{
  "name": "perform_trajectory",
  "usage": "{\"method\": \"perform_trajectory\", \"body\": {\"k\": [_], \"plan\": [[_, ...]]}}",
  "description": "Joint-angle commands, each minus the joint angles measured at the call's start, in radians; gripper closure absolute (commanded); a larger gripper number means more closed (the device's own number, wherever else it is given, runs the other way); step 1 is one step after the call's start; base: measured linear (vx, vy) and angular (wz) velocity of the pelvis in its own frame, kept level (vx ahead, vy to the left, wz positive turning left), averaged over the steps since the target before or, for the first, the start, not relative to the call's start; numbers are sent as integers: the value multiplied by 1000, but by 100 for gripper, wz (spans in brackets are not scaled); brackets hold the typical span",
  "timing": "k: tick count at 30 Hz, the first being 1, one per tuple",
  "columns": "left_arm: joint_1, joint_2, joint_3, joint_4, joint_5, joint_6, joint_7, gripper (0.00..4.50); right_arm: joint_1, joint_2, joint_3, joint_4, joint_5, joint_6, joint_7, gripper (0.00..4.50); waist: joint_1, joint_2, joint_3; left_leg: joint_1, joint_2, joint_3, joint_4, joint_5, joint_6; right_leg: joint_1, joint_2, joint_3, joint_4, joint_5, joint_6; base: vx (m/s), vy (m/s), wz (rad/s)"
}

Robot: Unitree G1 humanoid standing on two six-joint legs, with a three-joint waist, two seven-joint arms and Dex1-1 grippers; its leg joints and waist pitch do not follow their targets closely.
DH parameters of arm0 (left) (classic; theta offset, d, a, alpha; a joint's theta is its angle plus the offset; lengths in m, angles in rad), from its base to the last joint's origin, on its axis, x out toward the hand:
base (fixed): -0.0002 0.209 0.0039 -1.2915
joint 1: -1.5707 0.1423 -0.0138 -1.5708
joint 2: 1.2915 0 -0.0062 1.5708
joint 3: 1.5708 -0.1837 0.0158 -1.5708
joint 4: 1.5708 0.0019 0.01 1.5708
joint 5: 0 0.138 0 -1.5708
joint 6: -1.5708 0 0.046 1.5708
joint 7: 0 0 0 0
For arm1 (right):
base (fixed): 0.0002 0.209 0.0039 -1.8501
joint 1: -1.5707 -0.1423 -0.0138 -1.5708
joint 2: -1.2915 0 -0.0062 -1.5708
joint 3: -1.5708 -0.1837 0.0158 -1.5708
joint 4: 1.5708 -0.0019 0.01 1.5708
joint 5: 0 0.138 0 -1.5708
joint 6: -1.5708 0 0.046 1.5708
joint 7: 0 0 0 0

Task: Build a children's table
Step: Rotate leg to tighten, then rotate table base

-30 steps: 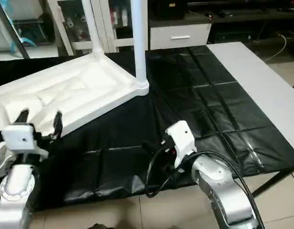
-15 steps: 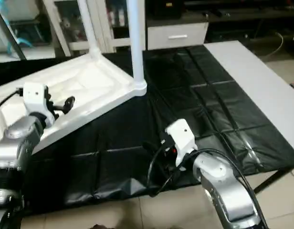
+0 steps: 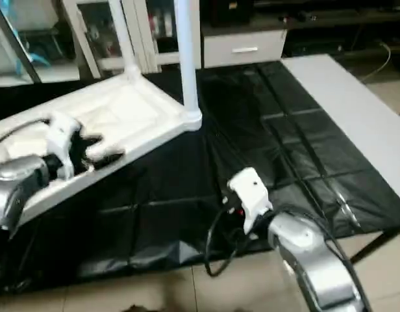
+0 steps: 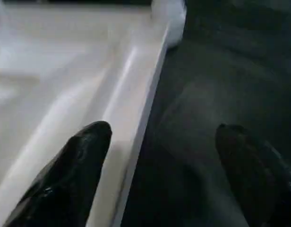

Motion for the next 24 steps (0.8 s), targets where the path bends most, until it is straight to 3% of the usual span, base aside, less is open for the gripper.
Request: {"method": "perform_trajectory", "body": {"k": [1,4,9,24], "plan": [[-32,17,-22,79,71,-39,8,70,-3,-22,27,-30,12,12,42,72,-2,2,-56,28,31,-22,-84,-337,-16,32,-21,20,-69,-228,-186,0,0,0],[-64,20,-28,147,104,-78,33,86,-6,-44,40,-42,17,19,71,72,0,2,-59,28,32,-23,-83,-324,-16,35,-21,21,-67,-205,-187,0,0,0],[-94,27,-59,212,116,-62,13,125,-12,-73,54,-64,20,40,106,72,3,-1,-61,25,33,-22,-81,-281,2,38,-21,20,-57,-129,-222,0,0,0],[-177,-8,-79,421,168,-92,5,245,-14,-92,42,-77,20,46,123,72,2,0,-62,26,34,-21,-80,-292,6,39,-24,20,-60,-139,-242,0,0,0]]}}
